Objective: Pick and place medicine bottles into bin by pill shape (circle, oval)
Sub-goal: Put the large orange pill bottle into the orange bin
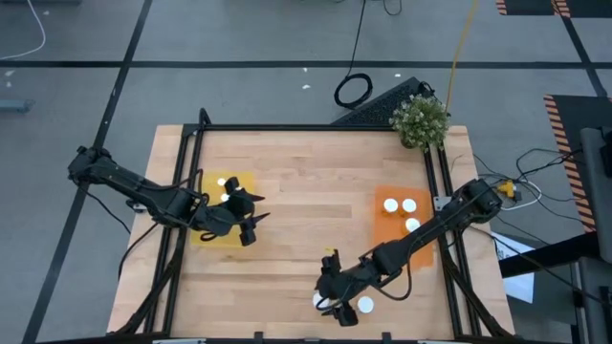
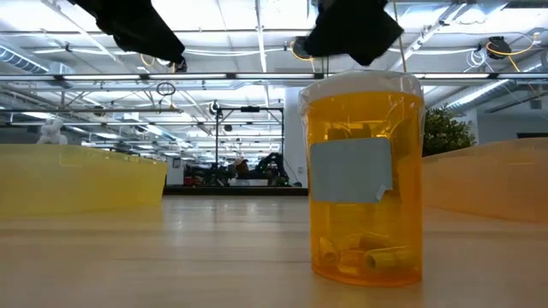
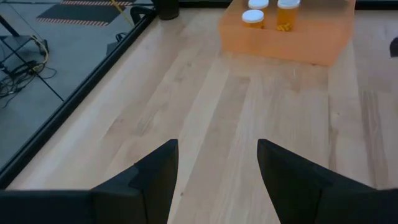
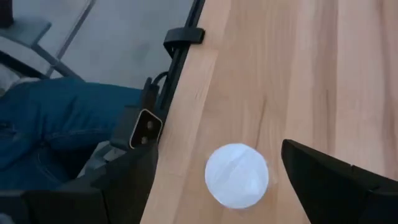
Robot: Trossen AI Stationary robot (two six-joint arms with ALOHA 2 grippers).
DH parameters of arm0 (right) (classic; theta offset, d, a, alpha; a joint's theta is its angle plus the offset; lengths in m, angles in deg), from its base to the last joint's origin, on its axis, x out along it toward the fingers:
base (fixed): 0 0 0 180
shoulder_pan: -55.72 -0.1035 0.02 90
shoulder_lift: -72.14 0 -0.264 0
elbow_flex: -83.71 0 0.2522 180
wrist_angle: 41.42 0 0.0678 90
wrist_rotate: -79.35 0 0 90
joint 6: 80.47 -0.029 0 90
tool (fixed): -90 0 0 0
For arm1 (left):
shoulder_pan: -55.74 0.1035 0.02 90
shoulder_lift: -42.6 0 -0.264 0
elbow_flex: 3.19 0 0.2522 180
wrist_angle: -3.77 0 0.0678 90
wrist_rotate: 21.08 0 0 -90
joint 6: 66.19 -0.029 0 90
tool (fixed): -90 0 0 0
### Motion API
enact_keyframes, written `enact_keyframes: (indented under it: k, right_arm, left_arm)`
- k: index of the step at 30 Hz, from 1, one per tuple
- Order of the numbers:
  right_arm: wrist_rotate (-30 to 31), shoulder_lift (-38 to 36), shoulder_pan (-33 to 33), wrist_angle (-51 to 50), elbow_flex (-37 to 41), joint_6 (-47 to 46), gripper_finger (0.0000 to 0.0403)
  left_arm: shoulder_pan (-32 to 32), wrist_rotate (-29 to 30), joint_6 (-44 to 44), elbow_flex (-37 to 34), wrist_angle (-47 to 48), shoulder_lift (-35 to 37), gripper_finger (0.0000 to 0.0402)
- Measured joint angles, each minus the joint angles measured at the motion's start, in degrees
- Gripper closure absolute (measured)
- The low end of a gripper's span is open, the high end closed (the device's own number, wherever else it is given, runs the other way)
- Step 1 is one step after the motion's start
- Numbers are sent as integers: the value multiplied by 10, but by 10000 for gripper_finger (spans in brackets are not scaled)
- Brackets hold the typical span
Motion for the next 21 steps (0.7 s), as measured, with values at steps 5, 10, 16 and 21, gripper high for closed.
enact_keyframes:
  k: [5, 10, 16, 21]
  right_arm:
    - [14, 31, -4, 15, 0, 5, 67]
    - [15, 56, -4, 48, 0, 11, 67]
    - [18, 64, -4, 50, 0, 27, 67]
    - [33, 64, -4, 32, 0, 44, 67]
  left_arm:
    - [-1, -3, 2, 0, 2, 0, 179]
    - [-5, -13, 6, 0, 4, -4, 179]
    - [-8, -13, 1, 0, 4, -4, 179]
    - [-8, -12, -2, 0, 4, -4, 179]
